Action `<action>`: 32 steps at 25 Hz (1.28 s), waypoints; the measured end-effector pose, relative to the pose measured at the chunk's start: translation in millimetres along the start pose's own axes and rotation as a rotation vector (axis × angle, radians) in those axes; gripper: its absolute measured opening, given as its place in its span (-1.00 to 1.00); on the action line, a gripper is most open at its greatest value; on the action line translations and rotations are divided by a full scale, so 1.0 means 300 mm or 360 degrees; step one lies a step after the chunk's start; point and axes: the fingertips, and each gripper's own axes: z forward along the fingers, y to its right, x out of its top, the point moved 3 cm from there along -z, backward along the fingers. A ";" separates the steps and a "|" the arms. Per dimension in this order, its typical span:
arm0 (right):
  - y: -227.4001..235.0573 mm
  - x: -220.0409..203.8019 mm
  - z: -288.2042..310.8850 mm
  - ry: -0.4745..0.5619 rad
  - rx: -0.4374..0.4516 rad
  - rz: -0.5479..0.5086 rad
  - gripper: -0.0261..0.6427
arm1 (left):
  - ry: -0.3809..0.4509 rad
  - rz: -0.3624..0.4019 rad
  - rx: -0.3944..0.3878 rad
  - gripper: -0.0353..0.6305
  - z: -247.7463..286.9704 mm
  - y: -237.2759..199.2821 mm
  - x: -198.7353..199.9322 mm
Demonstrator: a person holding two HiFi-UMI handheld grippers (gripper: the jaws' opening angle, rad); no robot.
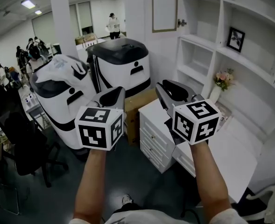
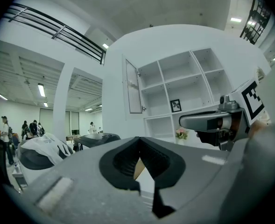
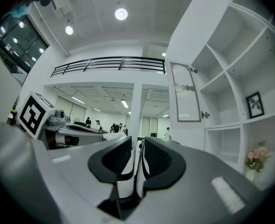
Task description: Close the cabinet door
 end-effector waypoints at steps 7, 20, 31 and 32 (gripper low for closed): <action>0.048 0.023 0.155 0.0028 -0.0086 0.0003 -0.58 | 0.0003 0.0019 -0.0062 -0.90 0.120 -0.132 0.010; 0.064 0.052 0.373 0.0047 -0.0238 0.0003 -0.39 | 0.0019 0.0037 -0.0210 -0.90 0.275 -0.320 0.023; 0.051 0.069 0.466 0.0071 -0.0334 0.0002 -0.28 | 0.0032 0.0040 -0.0304 -0.90 0.334 -0.398 0.003; 0.052 0.070 0.473 0.0074 -0.0340 0.0001 -0.27 | 0.0034 0.0038 -0.0310 -0.90 0.339 -0.403 0.001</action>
